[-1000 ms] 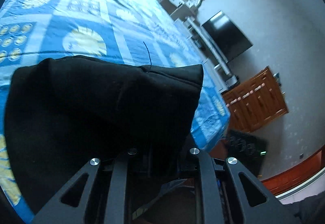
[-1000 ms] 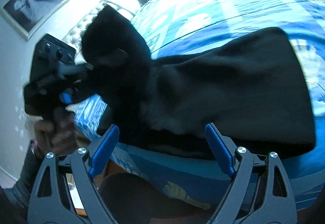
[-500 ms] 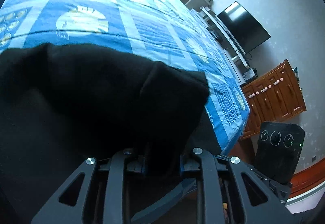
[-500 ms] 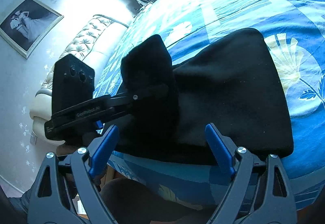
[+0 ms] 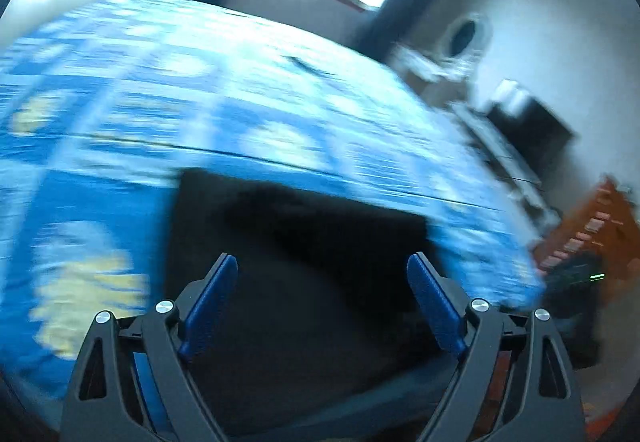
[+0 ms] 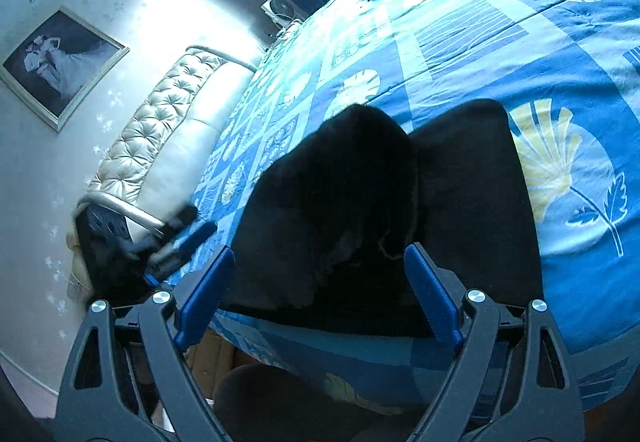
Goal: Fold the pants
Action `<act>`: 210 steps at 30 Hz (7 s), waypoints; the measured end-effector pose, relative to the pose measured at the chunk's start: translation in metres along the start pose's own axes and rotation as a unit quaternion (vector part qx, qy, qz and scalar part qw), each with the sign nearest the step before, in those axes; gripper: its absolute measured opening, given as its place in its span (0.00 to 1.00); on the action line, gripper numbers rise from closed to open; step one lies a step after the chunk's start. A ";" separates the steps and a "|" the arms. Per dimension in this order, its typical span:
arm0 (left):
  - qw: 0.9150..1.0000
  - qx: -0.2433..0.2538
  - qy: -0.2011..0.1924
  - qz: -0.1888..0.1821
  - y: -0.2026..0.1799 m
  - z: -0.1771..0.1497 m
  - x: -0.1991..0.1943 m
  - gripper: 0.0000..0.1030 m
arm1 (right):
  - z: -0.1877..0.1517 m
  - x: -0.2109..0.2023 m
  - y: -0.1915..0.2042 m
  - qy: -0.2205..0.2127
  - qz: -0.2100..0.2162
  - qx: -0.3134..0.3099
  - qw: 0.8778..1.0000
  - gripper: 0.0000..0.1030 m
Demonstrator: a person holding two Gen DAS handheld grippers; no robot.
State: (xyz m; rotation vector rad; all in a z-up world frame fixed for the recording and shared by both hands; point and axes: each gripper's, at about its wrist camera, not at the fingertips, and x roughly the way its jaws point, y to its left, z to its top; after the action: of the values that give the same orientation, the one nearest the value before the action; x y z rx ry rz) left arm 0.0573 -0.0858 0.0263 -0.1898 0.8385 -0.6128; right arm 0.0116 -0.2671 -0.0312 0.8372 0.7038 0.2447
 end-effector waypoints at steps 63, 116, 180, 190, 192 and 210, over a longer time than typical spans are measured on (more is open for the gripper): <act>0.995 -0.067 0.070 -0.025 0.046 -0.048 0.024 0.83 | 0.020 0.011 -0.074 0.071 -0.017 0.102 0.992 0.47; 0.976 -0.099 0.155 -0.117 0.049 -0.061 0.043 0.83 | 0.032 0.018 -0.084 0.117 -0.002 0.099 0.988 0.62; 0.974 -0.097 0.152 -0.137 0.038 -0.059 0.041 0.66 | 0.026 -0.005 -0.117 0.149 -0.017 0.101 0.983 0.40; 0.975 -0.083 0.159 -0.130 0.046 -0.064 0.046 0.44 | 0.021 -0.002 -0.121 0.158 -0.020 0.078 0.984 0.38; 0.976 -0.071 0.151 -0.139 0.046 -0.062 0.042 0.51 | 0.024 -0.005 -0.114 0.157 -0.013 0.056 0.986 0.47; 0.982 -0.084 0.092 -0.143 0.096 -0.002 0.087 0.78 | 0.101 0.058 -0.116 0.098 0.023 0.061 0.993 0.93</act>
State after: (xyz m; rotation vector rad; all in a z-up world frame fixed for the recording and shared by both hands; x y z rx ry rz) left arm 0.1411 -0.0581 -0.0682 -0.4178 1.0527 -0.8391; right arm 0.1136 -0.3767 -0.0993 0.9554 0.8918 0.3302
